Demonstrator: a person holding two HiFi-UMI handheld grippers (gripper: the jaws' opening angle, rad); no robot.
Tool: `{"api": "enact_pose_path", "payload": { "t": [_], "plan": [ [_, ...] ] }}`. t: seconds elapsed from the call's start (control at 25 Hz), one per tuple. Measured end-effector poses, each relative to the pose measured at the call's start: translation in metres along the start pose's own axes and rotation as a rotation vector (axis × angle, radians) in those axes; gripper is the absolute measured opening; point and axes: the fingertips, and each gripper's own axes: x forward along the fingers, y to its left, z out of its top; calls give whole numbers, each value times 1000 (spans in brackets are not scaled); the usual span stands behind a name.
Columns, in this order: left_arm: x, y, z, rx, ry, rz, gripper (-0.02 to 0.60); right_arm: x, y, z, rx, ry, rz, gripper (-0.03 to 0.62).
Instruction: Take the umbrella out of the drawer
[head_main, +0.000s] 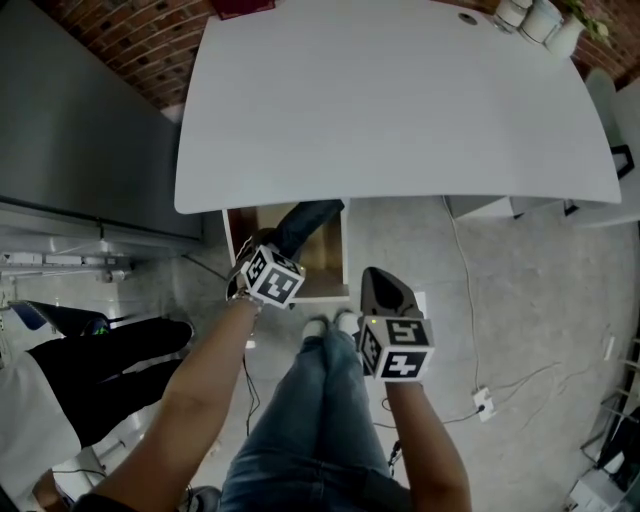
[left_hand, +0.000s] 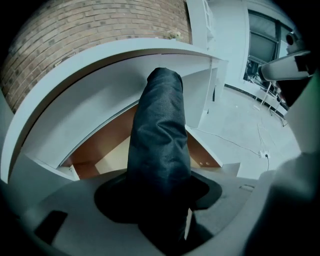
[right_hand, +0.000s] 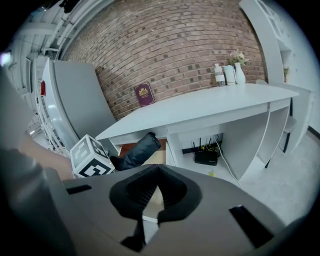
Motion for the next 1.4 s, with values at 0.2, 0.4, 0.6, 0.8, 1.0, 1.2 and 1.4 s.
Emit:
{"api": "enact_pose_path", "payload": {
  "t": [0.2,0.4,0.6,0.8,1.0,1.2,1.4],
  "plan": [
    [-22,-9,-2,15,20,-25,238,-19,-7,20,-74,-1,-9,-8],
    [-46,-16,-3,13,22,-33,238,-39,-18,45,-87,-27,-37,-8],
    [-70,-38,-7,15,25,-80,238,-64,-26,71,-88,-64,-61,-8],
    [-94,-45,-4,9,5,-94,238,-77,-18,93,-105,-87,-46,-8],
    [-118,-39,6,-35,-44,-90,239,-87,-11,112,-137,-111,-45,-8],
    [-144,-24,25,-59,-119,-71,239,-97,-4,142,-149,-170,-53,-8],
    [-172,-5,49,-121,-206,-35,239,-108,5,185,-196,-252,-54,-8]
  ]
}}
